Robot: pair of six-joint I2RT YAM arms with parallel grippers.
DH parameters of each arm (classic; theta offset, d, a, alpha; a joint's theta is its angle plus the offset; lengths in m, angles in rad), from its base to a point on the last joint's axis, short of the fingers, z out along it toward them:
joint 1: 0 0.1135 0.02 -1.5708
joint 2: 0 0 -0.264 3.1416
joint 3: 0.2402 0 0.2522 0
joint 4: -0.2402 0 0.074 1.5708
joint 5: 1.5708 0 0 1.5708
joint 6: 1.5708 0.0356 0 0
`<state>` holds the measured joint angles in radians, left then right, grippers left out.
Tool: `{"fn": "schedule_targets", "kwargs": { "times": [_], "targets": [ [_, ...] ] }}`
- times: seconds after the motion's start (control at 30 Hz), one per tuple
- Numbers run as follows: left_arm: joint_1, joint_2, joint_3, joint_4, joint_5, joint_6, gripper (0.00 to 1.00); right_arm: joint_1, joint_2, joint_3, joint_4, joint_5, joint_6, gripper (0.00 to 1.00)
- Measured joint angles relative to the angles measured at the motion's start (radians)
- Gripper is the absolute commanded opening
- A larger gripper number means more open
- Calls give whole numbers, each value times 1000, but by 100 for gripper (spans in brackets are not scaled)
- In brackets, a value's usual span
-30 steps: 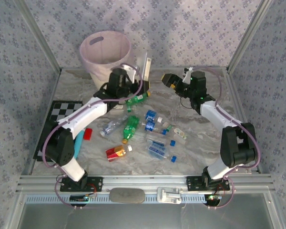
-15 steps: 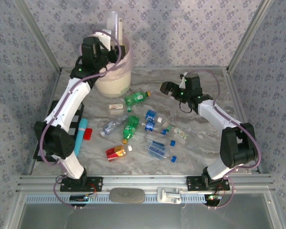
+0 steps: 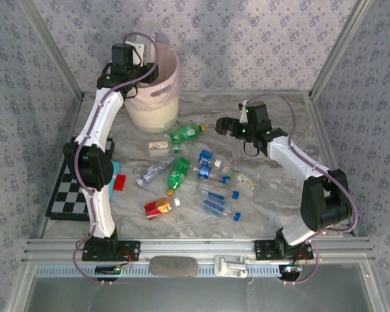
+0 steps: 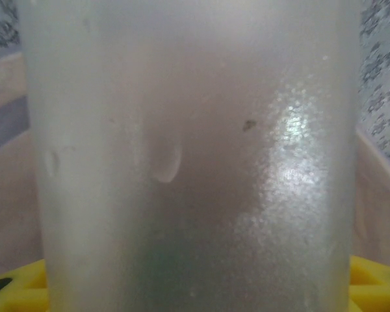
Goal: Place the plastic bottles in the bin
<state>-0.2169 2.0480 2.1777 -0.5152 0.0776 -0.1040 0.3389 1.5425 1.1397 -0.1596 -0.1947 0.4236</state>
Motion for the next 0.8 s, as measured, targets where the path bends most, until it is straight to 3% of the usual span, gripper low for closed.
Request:
{"fn": "schedule_targets", "kwargs": {
  "times": [0.13,0.3,0.63,0.8],
  "targets": [
    [0,11,8,-34,0,6,68,10,0,2,-13,13,-25,100],
    [0,15,25,-51,-3,10,99,17,0,11,-34,32,-45,100],
    [0,11,39,-53,0,-3,100,24,-6,11,-51,46,-67,100],
    [-5,-72,-74,-12,15,-21,100,28,-10,11,-94,47,-88,100]
  ]
}}
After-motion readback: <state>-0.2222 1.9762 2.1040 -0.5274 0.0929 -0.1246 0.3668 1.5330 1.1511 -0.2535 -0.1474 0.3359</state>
